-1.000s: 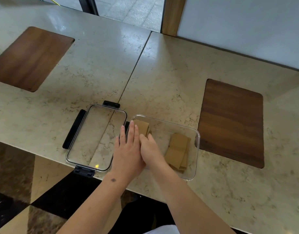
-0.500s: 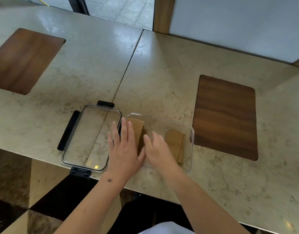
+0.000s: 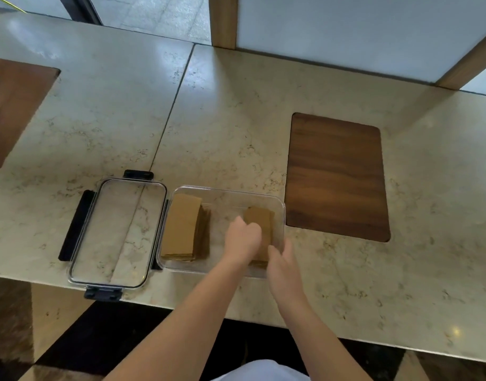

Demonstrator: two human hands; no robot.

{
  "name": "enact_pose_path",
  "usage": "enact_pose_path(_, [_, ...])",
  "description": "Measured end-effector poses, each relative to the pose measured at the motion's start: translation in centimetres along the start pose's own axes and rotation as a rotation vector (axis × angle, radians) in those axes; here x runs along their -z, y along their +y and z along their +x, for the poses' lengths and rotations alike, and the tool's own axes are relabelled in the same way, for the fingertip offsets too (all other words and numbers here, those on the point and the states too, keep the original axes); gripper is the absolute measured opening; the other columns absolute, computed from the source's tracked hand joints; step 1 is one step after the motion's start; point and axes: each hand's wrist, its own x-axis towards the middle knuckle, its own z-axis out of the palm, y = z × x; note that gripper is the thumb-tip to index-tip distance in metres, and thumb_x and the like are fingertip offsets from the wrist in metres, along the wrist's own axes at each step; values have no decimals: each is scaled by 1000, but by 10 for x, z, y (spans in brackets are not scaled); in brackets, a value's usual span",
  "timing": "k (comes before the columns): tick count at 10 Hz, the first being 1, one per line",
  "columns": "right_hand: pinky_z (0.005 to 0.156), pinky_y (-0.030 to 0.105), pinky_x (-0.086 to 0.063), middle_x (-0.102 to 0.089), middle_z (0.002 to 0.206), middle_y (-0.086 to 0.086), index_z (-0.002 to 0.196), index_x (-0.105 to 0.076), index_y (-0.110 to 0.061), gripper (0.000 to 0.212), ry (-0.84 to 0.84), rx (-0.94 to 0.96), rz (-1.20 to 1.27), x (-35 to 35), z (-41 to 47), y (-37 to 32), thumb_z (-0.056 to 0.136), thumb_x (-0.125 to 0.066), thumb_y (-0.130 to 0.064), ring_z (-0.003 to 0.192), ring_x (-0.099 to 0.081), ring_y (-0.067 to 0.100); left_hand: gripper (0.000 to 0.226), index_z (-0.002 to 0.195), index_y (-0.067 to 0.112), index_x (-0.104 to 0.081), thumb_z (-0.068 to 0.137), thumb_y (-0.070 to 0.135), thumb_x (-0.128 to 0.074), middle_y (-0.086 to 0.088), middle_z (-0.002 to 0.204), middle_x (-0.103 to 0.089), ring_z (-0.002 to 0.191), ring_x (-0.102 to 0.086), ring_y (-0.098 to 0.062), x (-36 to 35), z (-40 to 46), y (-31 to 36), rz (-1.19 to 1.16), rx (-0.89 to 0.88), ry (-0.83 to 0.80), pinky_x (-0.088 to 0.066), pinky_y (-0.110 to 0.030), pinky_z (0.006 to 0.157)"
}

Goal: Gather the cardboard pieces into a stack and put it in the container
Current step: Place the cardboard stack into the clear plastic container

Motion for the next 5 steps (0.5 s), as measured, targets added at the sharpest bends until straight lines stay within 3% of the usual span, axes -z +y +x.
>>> enact_pose_path(1, [90, 34, -47, -66, 123, -2, 133, -54, -24, 33, -1, -9, -9, -2, 2, 1, 105, -40, -11, 115, -63, 20, 52, 150, 2, -53, 100, 5, -40, -20, 157, -53, 147, -47, -39, -8, 4, -3, 10, -7, -29, -38, -50, 122])
enact_pose_path(2, [101, 45, -52, -67, 122, 0, 129, -54, -25, 32, -22, -21, -41, -2, 4, 1, 103, -42, -11, 113, -65, 20, 54, 152, 3, -51, 100, 5, -39, -20, 158, -49, 148, -43, -40, -14, 1, -3, 58, -46, -24, -38, -51, 122])
enact_pose_path(3, [93, 42, -55, -68, 117, -4, 116, -54, -33, 27, -42, 0, -41, 1, 4, 1, 101, -44, -13, 107, -66, 15, 54, 153, 3, -48, 100, 5, -39, -21, 160, -43, 150, -37, -41, -15, -4, -5, 125, -89, -24, -34, -52, 123])
enact_pose_path(4, [73, 24, -49, -67, 115, -7, 109, -52, -36, 21, -70, 19, -86, 7, 8, 5, 101, -45, -17, 98, -62, 1, 53, 152, 6, -48, 99, 5, -41, -18, 155, -48, 145, -42, -39, -12, -2, -8, 96, -123, -8, -35, -53, 121])
enact_pose_path(5, [68, 8, -42, -60, 112, -20, 118, -49, -32, 18, -83, 32, -131, 16, 11, 6, 103, -47, -22, 92, -54, -12, 54, 156, 7, -42, 102, 10, -44, -18, 163, -38, 150, -36, -38, -8, -11, -7, 102, -139, 74, -33, -53, 124])
